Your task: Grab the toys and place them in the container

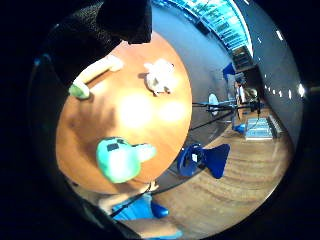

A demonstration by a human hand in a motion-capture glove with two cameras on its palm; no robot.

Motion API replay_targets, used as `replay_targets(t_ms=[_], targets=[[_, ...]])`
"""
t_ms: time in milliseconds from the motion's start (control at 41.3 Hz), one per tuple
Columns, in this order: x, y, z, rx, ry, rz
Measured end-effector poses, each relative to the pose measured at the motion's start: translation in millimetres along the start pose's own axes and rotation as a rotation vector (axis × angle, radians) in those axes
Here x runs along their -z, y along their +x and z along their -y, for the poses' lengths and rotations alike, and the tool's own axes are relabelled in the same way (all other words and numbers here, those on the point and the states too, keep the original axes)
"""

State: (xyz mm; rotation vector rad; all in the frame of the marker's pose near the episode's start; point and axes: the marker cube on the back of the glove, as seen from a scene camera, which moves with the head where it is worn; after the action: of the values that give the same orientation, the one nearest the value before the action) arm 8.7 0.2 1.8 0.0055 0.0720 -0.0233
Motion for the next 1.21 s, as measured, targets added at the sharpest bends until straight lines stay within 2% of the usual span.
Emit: replay_targets(t_ms=[145, 266, 339, 387, 484, 677, 774, 895, 992, 1088, 1209], targets=[[-0.7, 5.9, 5.1, -0.125, 0.005, -0.027], [1.5, 3.2, -0.1, -0.002, -0.002, 0.024], [2.8, 0.4, 0.5, -0.022, -0.008, 0.049], [2.1, 2.9, 0.6, -0.018, -0.008, 0.031], [-3.2, 18.6, -2.1, 0.092, -0.01, -0.066], [-8.3, 26.6, -2.5, 0.004, -0.064, -0.051], [-11.1, 36.7, -14.3, 0.021, -0.083, -0.111], [-13.8, 34.9, -32.4, 0.024, -0.111, -0.011], [-30.9, 57.6, -58.5, 0.157, -0.178, -0.046], [-54.3, 72.7, -76.7, 0.04, -0.248, -0.082], [-77.5, 83.5, -100.0, 0.046, -0.293, -0.097]])
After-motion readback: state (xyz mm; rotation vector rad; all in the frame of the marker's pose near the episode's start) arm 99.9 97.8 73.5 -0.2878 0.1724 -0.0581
